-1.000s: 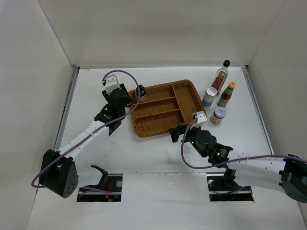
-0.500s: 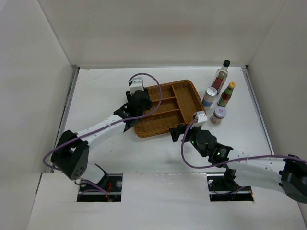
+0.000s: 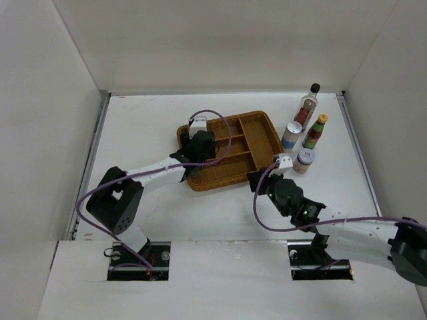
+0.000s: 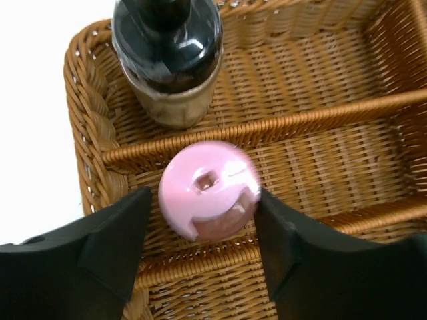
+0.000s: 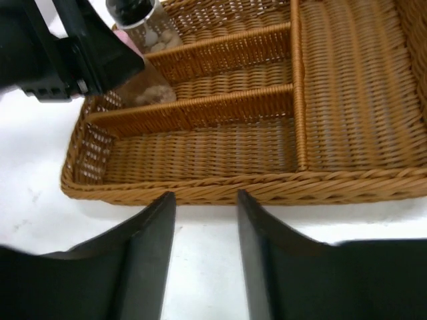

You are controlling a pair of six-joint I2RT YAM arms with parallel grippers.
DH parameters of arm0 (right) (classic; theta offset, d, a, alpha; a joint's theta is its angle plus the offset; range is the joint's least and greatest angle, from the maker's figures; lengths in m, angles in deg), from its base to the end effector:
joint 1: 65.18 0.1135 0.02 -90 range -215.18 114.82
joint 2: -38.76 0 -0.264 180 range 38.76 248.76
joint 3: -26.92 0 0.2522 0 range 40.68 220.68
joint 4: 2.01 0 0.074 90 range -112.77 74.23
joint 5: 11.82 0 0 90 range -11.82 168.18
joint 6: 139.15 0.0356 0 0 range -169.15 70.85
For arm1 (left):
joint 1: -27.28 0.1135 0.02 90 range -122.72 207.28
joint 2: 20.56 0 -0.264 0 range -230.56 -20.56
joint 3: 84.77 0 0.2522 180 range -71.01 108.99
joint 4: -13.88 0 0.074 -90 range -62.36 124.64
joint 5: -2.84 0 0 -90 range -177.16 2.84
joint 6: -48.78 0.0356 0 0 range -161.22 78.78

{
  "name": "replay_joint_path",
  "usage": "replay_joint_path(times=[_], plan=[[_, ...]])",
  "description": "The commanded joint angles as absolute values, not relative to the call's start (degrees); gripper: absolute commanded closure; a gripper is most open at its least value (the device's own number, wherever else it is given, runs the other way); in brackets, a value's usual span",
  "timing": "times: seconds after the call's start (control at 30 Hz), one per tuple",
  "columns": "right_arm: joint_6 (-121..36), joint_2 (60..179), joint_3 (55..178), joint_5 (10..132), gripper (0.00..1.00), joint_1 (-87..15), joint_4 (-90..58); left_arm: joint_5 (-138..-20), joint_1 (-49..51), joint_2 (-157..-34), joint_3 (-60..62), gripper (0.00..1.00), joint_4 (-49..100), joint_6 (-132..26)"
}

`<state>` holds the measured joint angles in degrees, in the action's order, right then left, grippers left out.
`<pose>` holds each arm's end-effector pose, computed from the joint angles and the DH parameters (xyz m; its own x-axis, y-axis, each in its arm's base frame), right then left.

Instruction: Organize the condiment bottles

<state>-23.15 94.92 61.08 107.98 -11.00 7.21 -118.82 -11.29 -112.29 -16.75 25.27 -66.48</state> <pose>0.1367 0.1592 0.2151 -0.3005 0.2337 -0.9247 -0.3207 0.8883 0.3287 0.2808 -0.2000 0.2160 -0.4898 -0.0740 -0.8687 -0.0155 0.9970 -0.0762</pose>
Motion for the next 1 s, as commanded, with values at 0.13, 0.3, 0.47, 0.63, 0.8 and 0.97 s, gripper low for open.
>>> replay_joint_path(times=[0.13,0.3,0.47,0.63,0.8,0.97], plan=[[-22.9,91.3,65.7,110.8,0.70,-12.0,2.1,-120.4,-11.8,-109.3,-19.5,0.18,17.3,-64.8],[-23.2,90.2,72.1,111.5,0.62,-14.9,-4.0,-119.9,-13.3,-98.3,-26.5,0.00,9.6,-64.9],[-25.1,92.3,80.6,111.1,0.57,-23.7,-9.0,-121.5,-14.2,-80.9,-39.7,0.00,-2.0,-65.2],[-28.0,97.1,89.4,111.8,0.55,-34.8,-14.4,-130.3,-14.4,-68.3,-50.8,0.00,-3.4,-68.3],[-29.5,104.6,96.5,112.0,0.24,-42.4,-20.4,-130.7,-10.2,-62.4,-58.8,0.00,-3.7,-71.7],[-29.1,111.1,98.0,110.7,0.00,-46.1,-22.2,-127.5,-8.5,-64.0,-61.2,0.00,-6.1,-76.5]])
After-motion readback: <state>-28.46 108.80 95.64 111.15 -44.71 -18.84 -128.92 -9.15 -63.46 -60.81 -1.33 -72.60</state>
